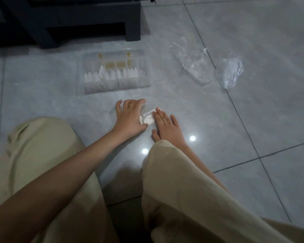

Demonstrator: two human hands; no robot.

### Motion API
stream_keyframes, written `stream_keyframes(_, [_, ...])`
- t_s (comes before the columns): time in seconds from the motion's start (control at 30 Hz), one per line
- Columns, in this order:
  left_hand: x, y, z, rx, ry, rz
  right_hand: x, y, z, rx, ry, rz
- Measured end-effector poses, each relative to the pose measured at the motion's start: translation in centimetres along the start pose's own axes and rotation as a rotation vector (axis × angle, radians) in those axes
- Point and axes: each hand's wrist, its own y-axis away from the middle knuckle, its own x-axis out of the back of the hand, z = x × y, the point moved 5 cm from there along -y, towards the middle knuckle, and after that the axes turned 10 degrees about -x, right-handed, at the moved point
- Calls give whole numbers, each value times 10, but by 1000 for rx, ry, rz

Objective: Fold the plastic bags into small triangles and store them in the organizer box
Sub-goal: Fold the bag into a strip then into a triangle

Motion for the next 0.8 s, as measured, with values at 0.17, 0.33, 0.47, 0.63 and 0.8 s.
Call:
stream_keyframes(0.17, [-12,22,13,-404,-436,-506,0,1,1,18,-7,1])
stream_keyframes(0.33, [-3,56,-15,-305,-482,-720,3,-1,0,1,-80,33])
stream_keyframes(0.47, [4,57,-13,-356,-537,-682,23,-10,-7,-110,-289,208])
stream_keyframes(0.63, [8,50,2,-449,-428,-399,38,-38,-11,-263,-243,168])
stream_keyframes(0.8, [-5,47,-7,-294,-435,-594,46,-58,-3,-456,-193,-19])
